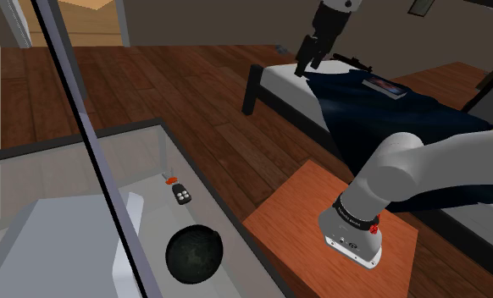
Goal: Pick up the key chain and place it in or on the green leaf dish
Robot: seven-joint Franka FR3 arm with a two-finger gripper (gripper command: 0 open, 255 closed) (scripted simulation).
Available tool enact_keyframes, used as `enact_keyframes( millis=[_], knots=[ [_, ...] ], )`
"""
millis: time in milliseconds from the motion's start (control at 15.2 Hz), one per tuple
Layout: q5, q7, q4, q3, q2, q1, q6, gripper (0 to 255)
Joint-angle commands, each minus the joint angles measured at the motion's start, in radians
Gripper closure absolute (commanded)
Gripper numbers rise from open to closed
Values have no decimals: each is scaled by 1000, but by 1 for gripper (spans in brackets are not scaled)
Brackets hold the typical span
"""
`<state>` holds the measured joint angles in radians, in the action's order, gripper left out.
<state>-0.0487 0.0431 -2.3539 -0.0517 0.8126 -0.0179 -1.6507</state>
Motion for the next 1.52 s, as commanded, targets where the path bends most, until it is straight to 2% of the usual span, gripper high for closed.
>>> enact_keyframes(
  millis=[0,726,1122,1452],
  knots=[
    [0,0,0,0,0,0,0,0],
    [135,231,-73,-204,-146,-69,-181,0],
    [180,357,-53,-319,-287,-93,-291,0],
    [185,470,-4,-415,-434,-100,-381,0]
  ],
)
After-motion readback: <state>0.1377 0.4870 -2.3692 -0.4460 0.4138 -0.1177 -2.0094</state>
